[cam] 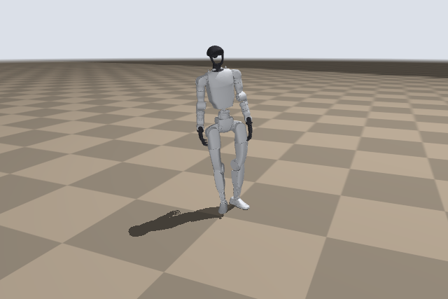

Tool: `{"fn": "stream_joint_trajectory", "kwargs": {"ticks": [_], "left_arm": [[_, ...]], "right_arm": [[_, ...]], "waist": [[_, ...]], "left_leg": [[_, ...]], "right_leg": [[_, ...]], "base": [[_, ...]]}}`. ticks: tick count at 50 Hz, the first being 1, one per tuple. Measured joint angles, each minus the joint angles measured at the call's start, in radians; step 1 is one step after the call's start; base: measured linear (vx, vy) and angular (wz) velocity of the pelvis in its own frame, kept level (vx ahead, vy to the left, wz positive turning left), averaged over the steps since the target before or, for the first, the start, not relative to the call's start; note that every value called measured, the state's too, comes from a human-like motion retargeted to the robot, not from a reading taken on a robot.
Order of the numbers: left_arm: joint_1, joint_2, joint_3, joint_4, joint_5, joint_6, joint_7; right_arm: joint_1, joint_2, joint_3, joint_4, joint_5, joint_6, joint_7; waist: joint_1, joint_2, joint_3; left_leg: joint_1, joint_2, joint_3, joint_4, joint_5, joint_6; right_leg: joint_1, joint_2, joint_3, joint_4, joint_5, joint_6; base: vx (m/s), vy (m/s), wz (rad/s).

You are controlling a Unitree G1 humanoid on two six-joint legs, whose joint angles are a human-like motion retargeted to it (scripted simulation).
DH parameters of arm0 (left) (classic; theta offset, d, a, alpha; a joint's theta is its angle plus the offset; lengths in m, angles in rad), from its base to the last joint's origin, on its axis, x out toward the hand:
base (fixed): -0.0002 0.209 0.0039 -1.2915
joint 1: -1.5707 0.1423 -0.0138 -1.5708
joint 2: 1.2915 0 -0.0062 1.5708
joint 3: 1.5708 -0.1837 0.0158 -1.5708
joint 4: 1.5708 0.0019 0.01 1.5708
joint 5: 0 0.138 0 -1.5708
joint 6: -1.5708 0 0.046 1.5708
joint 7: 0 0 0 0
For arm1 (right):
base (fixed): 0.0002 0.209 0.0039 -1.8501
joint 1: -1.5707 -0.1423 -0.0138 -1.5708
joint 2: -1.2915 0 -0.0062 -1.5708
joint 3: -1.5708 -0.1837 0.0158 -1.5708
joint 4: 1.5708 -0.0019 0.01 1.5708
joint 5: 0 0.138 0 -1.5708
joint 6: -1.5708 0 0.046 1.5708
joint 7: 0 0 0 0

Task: In place motions

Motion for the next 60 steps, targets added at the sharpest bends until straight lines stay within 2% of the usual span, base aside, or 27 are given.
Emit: {"fn": "stream_joint_trajectory", "kwargs": {"ticks": [7, 11, 15, 17, 18, 20, 21, 22, 25, 28, 30, 33, 37, 40, 43, 45, 46, 47, 50, 52, 55, 57, 58, 60], "left_arm": [[0.047, 0.006, 0.034, 0.029, 0.008, 0.009, -0.005], [0.08, 0.02, 0.043, 0.047, 0.037, 0.012, 0.004], [0.105, 0.038, 0.059, 0.053, 0.055, 0.013, 0.007], [0.105, 0.053, 0.062, 0.055, 0.059, 0.019, 0.001], [0.102, 0.06, 0.066, 0.057, 0.066, 0.025, -0.001], [0.089, 0.07, 0.064, 0.063, 0.075, 0.04, 0.006], [0.076, 0.071, 0.061, 0.062, 0.074, 0.048, 0.015], [0.063, 0.072, 0.058, 0.06, 0.071, 0.053, 0.024], [0.023, 0.062, 0.049, 0.039, 0.049, 0.049, 0.018], [0.002, 0.032, 0.022, -0.007, 0.026, 0.029, -0.011], [-0.006, 0.016, -0.004, -0.031, -0.001, 0.006, -0.019], [-0.009, 0.015, -0.023, -0.04, -0.01, -0.016, -0.017], [-0.011, 0.049, -0.051, -0.032, 0.051, -0.028, 0.026], [-0.011, 0.082, -0.061, -0.012, 0.089, -0.032, 0.074], [-0.011, 0.112, -0.046, 0.027, 0.097, -0.029, 0.084], [-0.005, 0.127, -0.017, 0.049, 0.1, -0.024, 0.085], [0.004, 0.133, 0.0, 0.053, 0.099, -0.023, 0.09], [0.014, 0.138, 0.016, 0.056, 0.098, -0.022, 0.094], [0.053, 0.15, 0.062, 0.06, 0.078, -0.023, 0.108], [0.066, 0.152, 0.081, 0.071, 0.046, -0.015, 0.118], [0.081, 0.146, 0.113, 0.084, 0.011, -0.003, 0.101], [0.097, 0.135, 0.14, 0.091, -0.001, 0.011, 0.071], [0.1, 0.128, 0.151, 0.096, -0.014, 0.02, 0.053], [0.09, 0.114, 0.173, 0.113, -0.047, 0.044, 0.007]], "right_arm": [[-0.019, -0.01, 0.004, -0.04, -0.014, -0.006, 0.002], [-0.039, 0.003, 0.012, -0.103, 0.007, -0.016, 0.022], [-0.067, 0.03, 0.036, -0.17, 0.032, -0.028, 0.025], [-0.08, 0.043, 0.055, -0.195, 0.048, -0.037, 0.029], [-0.086, 0.048, 0.063, -0.203, 0.053, -0.042, 0.033], [-0.091, 0.055, 0.069, -0.213, 0.055, -0.05, 0.043], [-0.092, 0.055, 0.067, -0.214, 0.053, -0.052, 0.05], [-0.091, 0.054, 0.065, -0.213, 0.049, -0.055, 0.059], [-0.069, 0.039, 0.065, -0.192, 0.028, -0.06, 0.086], [-0.042, 0.02, 0.052, -0.154, -0.011, -0.047, 0.094], [-0.027, 0.013, 0.044, -0.129, -0.046, -0.035, 0.089], [-0.005, 0.008, 0.045, -0.102, -0.089, -0.025, 0.066], [0.031, 0.009, 0.03, -0.079, -0.09, -0.025, 0.059], [0.054, 0.012, 0.01, -0.065, -0.075, -0.02, 0.07], [0.07, 0.01, -0.003, -0.053, -0.07, -0.011, 0.061], [0.08, 0.004, -0.002, -0.051, -0.067, -0.006, 0.045], [0.085, -0.001, 0.001, -0.055, -0.066, -0.006, 0.038], [0.088, -0.006, 0.005, -0.06, -0.067, -0.006, 0.031], [0.085, -0.019, 0.034, -0.096, -0.092, -0.012, 0.015], [0.079, -0.018, 0.053, -0.143, -0.132, -0.027, 0.009], [0.058, -0.017, 0.086, -0.207, -0.19, -0.069, 0.04], [0.043, -0.001, 0.087, -0.242, -0.223, -0.079, 0.043], [0.035, 0.01, 0.088, -0.259, -0.223, -0.079, 0.036], [0.016, 0.033, 0.092, -0.287, -0.187, -0.098, 0.02]], "waist": [[0.007, 0.007, -0.001], [0.036, 0.019, -0.01], [0.019, 0.048, -0.026], [-0.035, 0.063, -0.012], [-0.057, 0.062, 0.001], [-0.089, 0.058, 0.028], [-0.097, 0.051, 0.042], [-0.101, 0.045, 0.053], [-0.052, 0.008, 0.05], [0.08, -0.035, 0.046], [0.069, -0.048, 0.048], [0.02, -0.064, 0.016], [-0.06, -0.08, -0.032], [-0.091, -0.101, -0.052], [-0.106, -0.119, -0.071], [-0.092, -0.131, -0.083], [-0.069, -0.13, -0.085], [-0.046, -0.133, -0.087], [-0.007, -0.147, -0.097], [0.001, -0.143, -0.08], [0.038, -0.118, -0.07], [0.019, -0.061, -0.091], [0.003, -0.03, -0.096], [-0.022, -0.005, -0.09]], "left_leg": [[-0.001, -0.009, -0.014, -0.005, -0.004, 0.0], [-0.021, 0.01, -0.045, 0.0, -0.002, -0.043], [-0.083, 0.045, -0.13, 0.014, 0.011, -0.08], [-0.104, 0.045, -0.225, 0.019, 0.028, -0.091], [-0.109, 0.036, -0.269, 0.021, 0.038, -0.092], [-0.11, 0.008, -0.358, 0.026, 0.053, -0.089], [-0.113, -0.014, -0.405, 0.032, 0.061, -0.084], [-0.118, -0.033, -0.448, 0.038, 0.067, -0.078], [-0.137, -0.088, -0.504, 0.037, 0.067, -0.041], [-0.161, -0.105, -0.464, 0.021, 0.039, 0.013], [-0.185, -0.103, -0.417, 0.02, 0.004, 0.063], [-0.205, -0.019, -0.071, 0.005, -0.107, 0.087], [-0.174, 0.084, 0.478, 0.015, -0.203, 0.024], [-0.128, 0.121, 0.743, 0.073, -0.205, 0.004], [-0.134, 0.127, 0.683, 0.15, -0.184, 0.024], [-0.117, 0.125, 0.642, 0.161, -0.127, 0.024], [-0.091, 0.123, 0.638, 0.128, -0.13, -0.037], [-0.074, 0.112, 0.629, 0.099, -0.133, -0.069], [-0.104, 0.049, 0.478, 0.049, -0.123, -0.03], [-0.09, 0.043, 0.462, 0.036, -0.121, -0.02], [-0.071, 0.067, 0.423, 0.019, -0.125, -0.03], [-0.084, 0.116, 0.376, 0.021, -0.132, -0.034], [-0.102, 0.144, 0.332, 0.031, -0.133, -0.034], [-0.128, 0.165, 0.263, 0.046, -0.132, -0.03]], "right_leg": [[0.0, -0.003, -0.003, 0.009, 0.002, 0.013], [-0.017, 0.004, 0.009, 0.063, -0.023, 0.02], [-0.1, -0.007, 0.048, 0.218, -0.044, 0.037], [-0.158, -0.005, 0.192, 0.283, 0.0, 0.03], [-0.187, 0.026, 0.348, 0.303, 0.014, 0.04], [-0.192, 0.087, 0.626, 0.292, 0.031, 0.093], [-0.174, 0.1, 0.714, 0.267, 0.03, 0.133], [-0.156, 0.105, 0.747, 0.245, 0.023, 0.149], [-0.095, 0.019, 0.43, 0.179, -0.006, 0.076], [-0.073, -0.015, 0.333, 0.163, -0.021, 0.084], [-0.051, -0.069, 0.182, 0.144, -0.017, 0.108], [-0.015, -0.1, -0.049, 0.112, -0.042, 0.126], [0.023, -0.111, -0.331, 0.078, -0.071, 0.167], [0.06, -0.118, -0.502, 0.069, -0.085, 0.209], [0.096, -0.108, -0.629, 0.062, -0.087, 0.251], [0.124, -0.094, -0.701, 0.056, -0.084, 0.27], [0.139, -0.078, -0.725, 0.059, -0.083, 0.279], [0.154, -0.069, -0.745, 0.061, -0.08, 0.288], [0.197, -0.068, -0.788, 0.069, -0.047, 0.312], [0.227, -0.06, -0.788, 0.085, -0.011, 0.322], [0.261, -0.063, -0.76, 0.154, 0.078, 0.295], [0.241, -0.084, -0.694, 0.279, 0.132, 0.236], [0.212, -0.11, -0.636, 0.372, 0.137, 0.202], [0.12, -0.172, -0.46, 0.549, 0.091, 0.213]], "base": [[0.09, -0.08, 0.04], [0.13, -0.15, 0.04], [0.05, -0.27, 0.88], [0.02, -0.34, 2.14], [-0.02, -0.3, 2.38], [-0.01, -0.31, 2.55], [0.06, -0.38, 2.72], [0.06, -0.37, 2.72], [0.1, -0.38, 2.24], [0.18, -0.44, 1.97], [0.17, -0.49, 3.68], [0.25, -0.54, 4.14], [0.33, -0.61, 4.36], [0.39, -0.65, 3.9], [0.55, -0.69, 3.3], [0.48, -0.57, 2.4], [0.52, -0.56, 1.72], [0.54, -0.54, 1.34], [0.45, -0.53, 1.49], [0.38, -0.53, 1.4], [0.31, -0.36, 0.87], [0.36, -0.44, 1.31], [0.25, -0.46, 1.48], [0.13, -0.49, 1.53]]}}
